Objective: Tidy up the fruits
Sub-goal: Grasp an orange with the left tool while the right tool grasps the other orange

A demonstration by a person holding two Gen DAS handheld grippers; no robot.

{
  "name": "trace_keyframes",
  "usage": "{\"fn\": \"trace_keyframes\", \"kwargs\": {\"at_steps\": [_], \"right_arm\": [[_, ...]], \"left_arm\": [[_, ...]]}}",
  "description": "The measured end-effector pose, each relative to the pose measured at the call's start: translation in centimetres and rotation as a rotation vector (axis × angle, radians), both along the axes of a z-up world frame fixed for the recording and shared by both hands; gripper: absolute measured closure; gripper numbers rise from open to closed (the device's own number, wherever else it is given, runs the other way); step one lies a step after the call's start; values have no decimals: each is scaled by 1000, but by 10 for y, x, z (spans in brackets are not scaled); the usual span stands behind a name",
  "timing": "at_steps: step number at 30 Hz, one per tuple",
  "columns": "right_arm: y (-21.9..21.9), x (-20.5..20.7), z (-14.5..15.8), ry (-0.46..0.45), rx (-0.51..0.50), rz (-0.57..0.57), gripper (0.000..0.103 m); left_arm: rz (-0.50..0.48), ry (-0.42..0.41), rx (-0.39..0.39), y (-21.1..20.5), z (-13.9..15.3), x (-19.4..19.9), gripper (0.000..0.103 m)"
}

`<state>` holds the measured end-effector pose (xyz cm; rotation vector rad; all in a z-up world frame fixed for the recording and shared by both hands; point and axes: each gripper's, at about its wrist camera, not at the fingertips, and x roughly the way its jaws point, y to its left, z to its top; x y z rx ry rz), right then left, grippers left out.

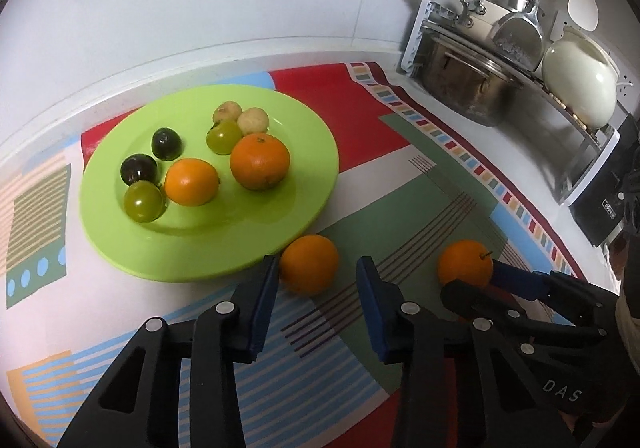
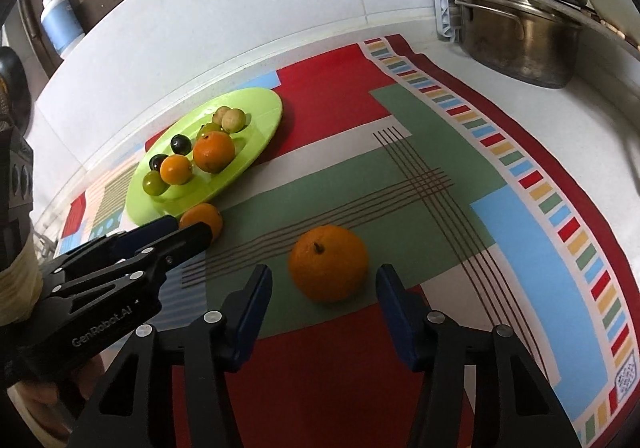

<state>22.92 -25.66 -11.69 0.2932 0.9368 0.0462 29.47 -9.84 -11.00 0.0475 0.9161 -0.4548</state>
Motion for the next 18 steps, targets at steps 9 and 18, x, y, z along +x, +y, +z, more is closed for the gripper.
{"fn": "trace_keyframes", "kwargs": {"at_steps": [9,18], "right_arm": [[0,4,-2,6,5,-1,54],[1,6,-3,-1,-10,-2,60]], "left_arm": [[6,33,8,-2,-6,4,64],[-19,29,12,-7,-8,7,69]]}}
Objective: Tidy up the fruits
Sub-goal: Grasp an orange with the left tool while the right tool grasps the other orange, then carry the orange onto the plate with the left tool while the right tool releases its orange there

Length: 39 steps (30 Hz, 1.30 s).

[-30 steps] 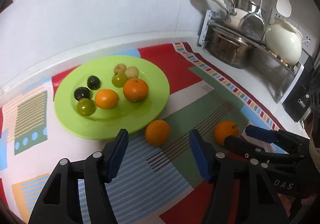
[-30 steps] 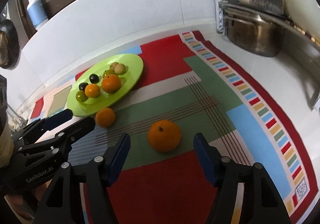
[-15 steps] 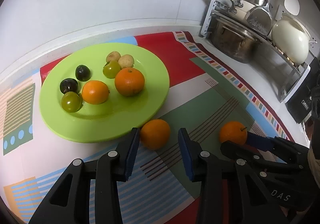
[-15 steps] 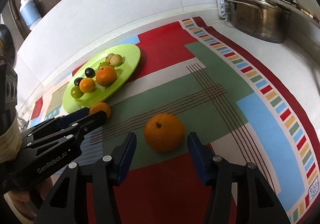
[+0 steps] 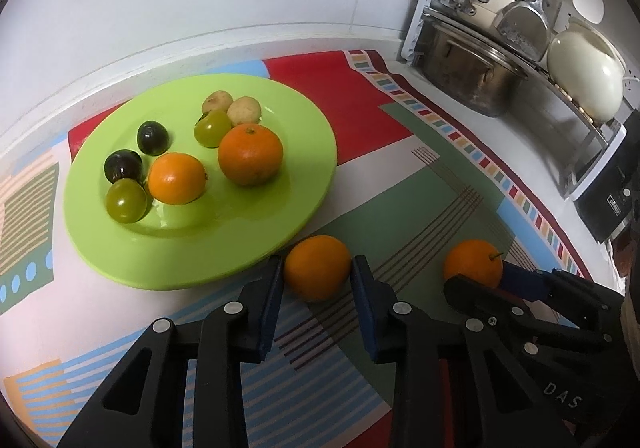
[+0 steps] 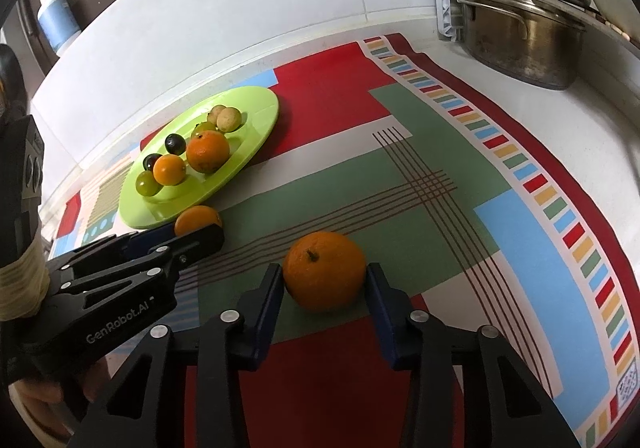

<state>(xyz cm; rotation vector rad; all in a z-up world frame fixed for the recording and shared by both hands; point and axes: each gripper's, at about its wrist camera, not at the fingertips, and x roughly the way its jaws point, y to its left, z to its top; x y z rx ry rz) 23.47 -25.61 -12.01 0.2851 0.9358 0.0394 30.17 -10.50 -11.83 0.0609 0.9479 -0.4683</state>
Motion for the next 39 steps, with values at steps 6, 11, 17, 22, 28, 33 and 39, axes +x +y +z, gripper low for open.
{"fn": "trace_keyframes", "kwargs": {"at_steps": [6,11,17,22,28,33,39], "right_arm": [[-2,-1,1,-3,14,4,61],[0,-5,11,-26,7,10,61],[5,-13,27,-58,-1,19,61],[8,-21,42,-84,-16,23,61],[15,-31,59,-116,-31,35,61],[22,-36,72,-144,-45,51,61],[28,-36,87,-176,-45,72,61]], "left_arm": [[-20,-43,25,0,10,-9,69],[-23,-74,24,5,22,-16,69],[-23,-113,10,11,40,-27,69],[-19,-143,1,17,53,-37,69],[-7,-172,-5,26,67,-50,69],[8,-192,-6,34,78,-58,69],[20,-231,0,42,94,-63,69]]}}
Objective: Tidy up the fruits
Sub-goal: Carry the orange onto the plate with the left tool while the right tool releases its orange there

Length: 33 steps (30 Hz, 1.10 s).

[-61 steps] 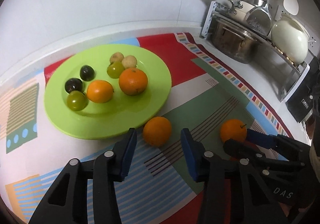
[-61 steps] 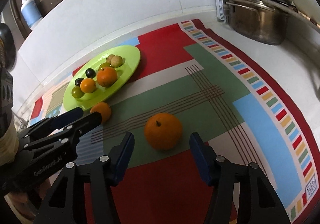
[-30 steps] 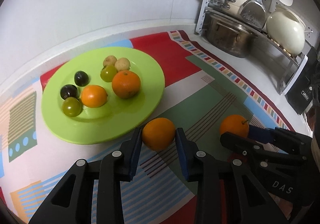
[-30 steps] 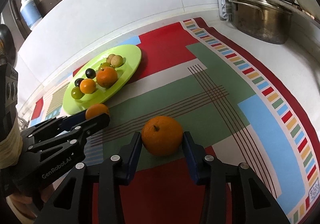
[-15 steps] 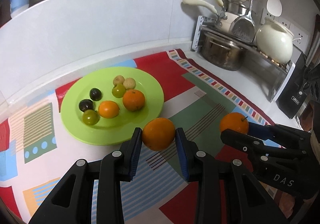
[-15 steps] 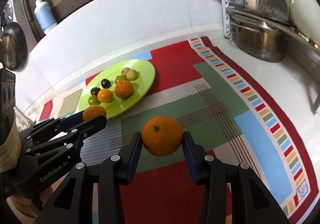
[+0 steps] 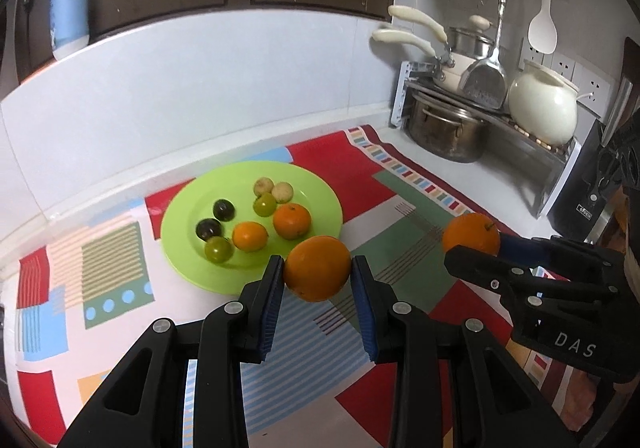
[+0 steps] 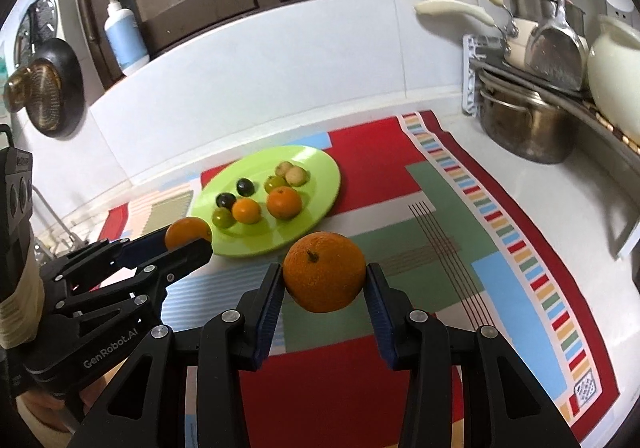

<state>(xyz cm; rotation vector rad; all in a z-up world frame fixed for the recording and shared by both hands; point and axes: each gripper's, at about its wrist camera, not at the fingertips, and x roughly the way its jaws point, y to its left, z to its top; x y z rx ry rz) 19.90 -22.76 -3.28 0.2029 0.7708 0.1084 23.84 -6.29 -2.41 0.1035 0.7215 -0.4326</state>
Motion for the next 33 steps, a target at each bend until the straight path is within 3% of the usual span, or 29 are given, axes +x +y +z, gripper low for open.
{"fn": "trace_keyframes", "kwargs": {"at_steps": [11,33], "right_arm": [[16,10,25,-63,-3,31,61],[50,67,46,-103,-16,95,61]], "left_arm": [[23,-60,10,17,22,4,69],[58,-72,16,48,38,52,69]]}}
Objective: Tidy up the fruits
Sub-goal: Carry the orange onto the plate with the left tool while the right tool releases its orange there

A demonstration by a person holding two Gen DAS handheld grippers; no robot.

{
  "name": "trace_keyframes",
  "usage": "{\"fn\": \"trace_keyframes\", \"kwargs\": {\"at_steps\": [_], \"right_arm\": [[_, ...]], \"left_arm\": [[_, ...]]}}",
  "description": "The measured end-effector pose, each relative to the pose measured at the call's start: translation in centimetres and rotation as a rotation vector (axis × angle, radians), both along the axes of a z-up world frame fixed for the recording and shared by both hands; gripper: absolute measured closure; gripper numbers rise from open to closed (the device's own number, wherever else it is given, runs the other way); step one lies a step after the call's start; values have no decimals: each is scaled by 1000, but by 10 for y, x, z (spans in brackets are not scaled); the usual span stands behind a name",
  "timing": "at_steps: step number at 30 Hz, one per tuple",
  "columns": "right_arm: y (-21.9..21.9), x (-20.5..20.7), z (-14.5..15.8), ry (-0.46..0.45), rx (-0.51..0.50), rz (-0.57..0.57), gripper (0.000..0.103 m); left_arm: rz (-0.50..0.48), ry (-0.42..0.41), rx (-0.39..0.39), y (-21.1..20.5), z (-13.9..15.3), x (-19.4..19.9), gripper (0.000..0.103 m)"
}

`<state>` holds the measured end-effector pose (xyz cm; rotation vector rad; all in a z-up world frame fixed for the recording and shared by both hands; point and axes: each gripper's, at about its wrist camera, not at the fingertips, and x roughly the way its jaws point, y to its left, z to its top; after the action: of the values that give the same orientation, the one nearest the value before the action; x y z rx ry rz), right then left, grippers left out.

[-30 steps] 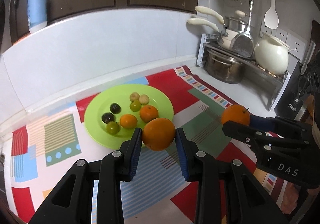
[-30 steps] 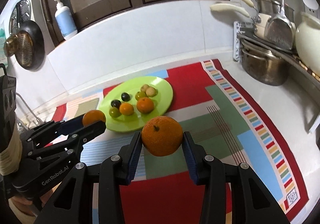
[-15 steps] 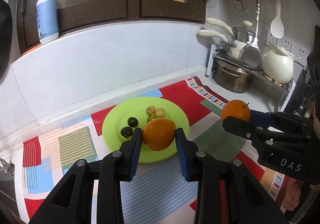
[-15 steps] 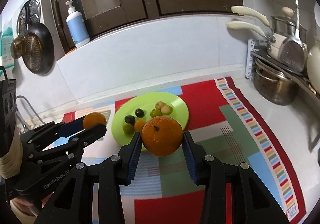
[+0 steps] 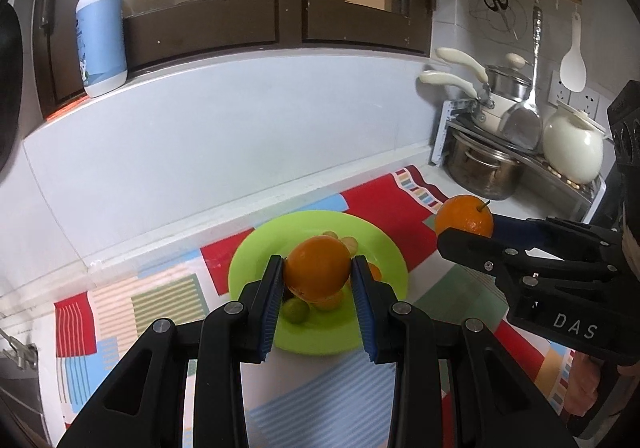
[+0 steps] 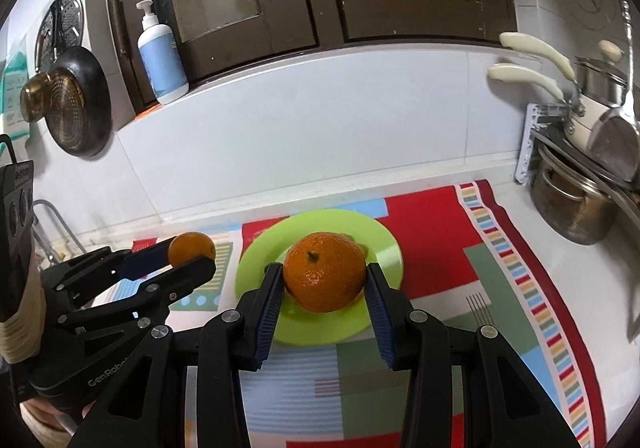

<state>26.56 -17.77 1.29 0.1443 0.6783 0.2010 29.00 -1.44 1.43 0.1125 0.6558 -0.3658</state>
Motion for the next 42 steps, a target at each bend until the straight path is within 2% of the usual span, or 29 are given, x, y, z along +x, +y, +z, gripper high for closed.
{"fn": "trace_keyframes", "kwargs": {"at_steps": [9,16,28,42], "right_arm": [[9,32,-7,15,-9,28,61],[12,60,-24,49,-12,40,61],[2,100,-61,117,-11,37,61],[-5,125,-91,179,-12,31,61]], "left_arm": [[22,16,1,6,-10,29,69],[24,34,15,6,-25,54,69],[-11,79,39,-6,-56,95,69],[-59,145,56,-29,-90,136,69]]}}
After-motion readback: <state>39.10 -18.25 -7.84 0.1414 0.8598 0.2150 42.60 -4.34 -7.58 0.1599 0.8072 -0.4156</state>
